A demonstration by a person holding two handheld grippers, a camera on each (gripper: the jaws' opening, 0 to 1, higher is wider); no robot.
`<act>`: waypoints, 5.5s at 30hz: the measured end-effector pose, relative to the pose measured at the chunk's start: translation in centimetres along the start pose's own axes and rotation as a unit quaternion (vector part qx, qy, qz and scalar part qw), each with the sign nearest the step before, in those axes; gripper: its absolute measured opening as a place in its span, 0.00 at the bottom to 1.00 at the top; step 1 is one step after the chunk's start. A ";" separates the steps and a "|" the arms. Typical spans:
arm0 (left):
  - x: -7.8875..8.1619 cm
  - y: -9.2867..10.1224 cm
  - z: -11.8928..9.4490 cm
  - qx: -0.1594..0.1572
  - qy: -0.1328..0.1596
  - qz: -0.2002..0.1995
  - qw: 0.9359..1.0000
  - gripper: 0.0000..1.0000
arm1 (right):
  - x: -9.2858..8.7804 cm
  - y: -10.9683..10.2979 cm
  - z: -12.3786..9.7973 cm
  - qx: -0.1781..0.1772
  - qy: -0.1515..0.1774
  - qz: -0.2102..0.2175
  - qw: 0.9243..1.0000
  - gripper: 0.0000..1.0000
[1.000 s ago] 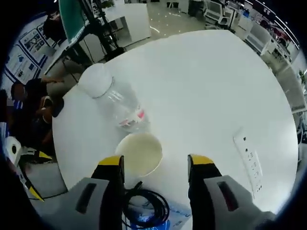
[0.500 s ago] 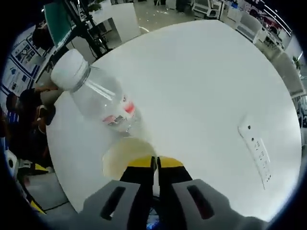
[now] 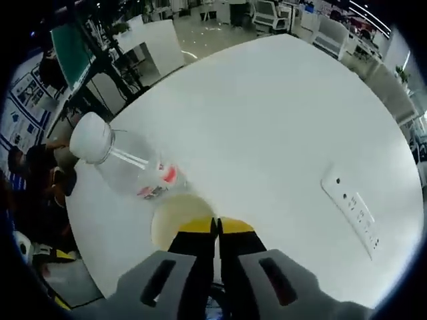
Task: Arrange the tabletop items into an orderly group along one side of the table until the central work area is clear of visible clutter.
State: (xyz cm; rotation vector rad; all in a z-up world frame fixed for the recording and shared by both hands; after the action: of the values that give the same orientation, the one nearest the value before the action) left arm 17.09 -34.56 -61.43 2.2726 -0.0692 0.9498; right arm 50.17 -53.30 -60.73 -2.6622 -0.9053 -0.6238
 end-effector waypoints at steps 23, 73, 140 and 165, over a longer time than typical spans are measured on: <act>0.1 0.3 0.0 -0.002 0.000 -0.003 1.000 0.79 | -0.2 0.4 0.7 -0.003 0.000 0.028 1.000 0.13; -0.4 2.9 0.6 -0.049 -0.020 0.053 0.997 0.79 | -10.6 -0.7 -16.3 0.015 0.155 -0.020 0.988 0.79; -1.2 2.7 1.1 -0.023 -0.055 0.138 0.989 0.87 | -35.8 -15.0 -16.4 -0.073 0.246 0.166 0.952 0.71; -1.3 3.7 0.9 -0.032 -0.080 0.181 0.980 0.86 | -33.0 -12.2 -17.2 -0.070 0.250 0.188 0.947 0.68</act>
State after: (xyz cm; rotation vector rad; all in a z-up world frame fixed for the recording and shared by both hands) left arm 15.67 -38.20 -60.65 2.3147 -0.5934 0.9249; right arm 13.58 -67.26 -60.07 -2.4961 -0.2129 -1.2152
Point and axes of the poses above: the point that each gripper's makers call its tool centre point, and the gripper's own axes: z roughly forward along the fingers, y roughly to its right, x roughly out of its top, the point moved 10 cm from there along -z, roughly backward along the fingers, and after that the axes turned 4 degrees about y, right-handed, at the moved point
